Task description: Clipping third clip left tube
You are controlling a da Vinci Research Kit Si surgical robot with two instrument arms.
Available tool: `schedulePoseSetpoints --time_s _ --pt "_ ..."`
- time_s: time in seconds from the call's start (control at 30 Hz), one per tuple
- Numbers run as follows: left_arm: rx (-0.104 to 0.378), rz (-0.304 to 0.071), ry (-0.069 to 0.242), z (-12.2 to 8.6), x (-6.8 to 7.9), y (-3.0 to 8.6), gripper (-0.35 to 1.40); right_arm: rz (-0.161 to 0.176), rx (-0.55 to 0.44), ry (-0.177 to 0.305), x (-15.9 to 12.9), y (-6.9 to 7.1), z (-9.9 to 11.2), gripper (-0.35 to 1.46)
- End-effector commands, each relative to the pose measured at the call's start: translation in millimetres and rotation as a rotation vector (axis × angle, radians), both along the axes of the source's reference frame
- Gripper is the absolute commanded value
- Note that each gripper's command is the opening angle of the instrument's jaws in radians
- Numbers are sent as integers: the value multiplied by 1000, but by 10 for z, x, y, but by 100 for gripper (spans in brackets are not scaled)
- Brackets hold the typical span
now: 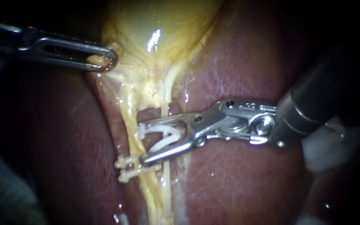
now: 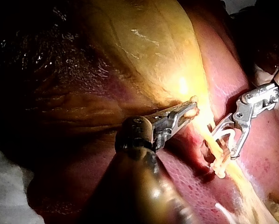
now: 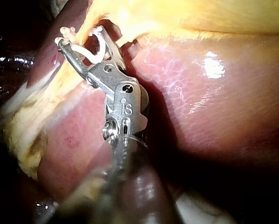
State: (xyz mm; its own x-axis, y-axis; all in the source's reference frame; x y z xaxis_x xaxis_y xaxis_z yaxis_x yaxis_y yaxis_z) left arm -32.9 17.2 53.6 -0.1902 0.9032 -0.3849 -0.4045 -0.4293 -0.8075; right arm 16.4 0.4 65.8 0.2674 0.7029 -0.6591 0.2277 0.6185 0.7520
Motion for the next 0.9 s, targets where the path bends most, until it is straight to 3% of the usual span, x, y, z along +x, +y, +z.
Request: schedulePoseSetpoints --time_s 0.03,0.4,0.9 --pt "0 0 0 0 0 0 -35 2 -1 0 3 0 0 50" --pt "0 0 0 0 0 0 -35 21 43 80 28 3 2 50" --pt "0 0 0 1 0 1 -35 43 79 115 50 13 -1 50"
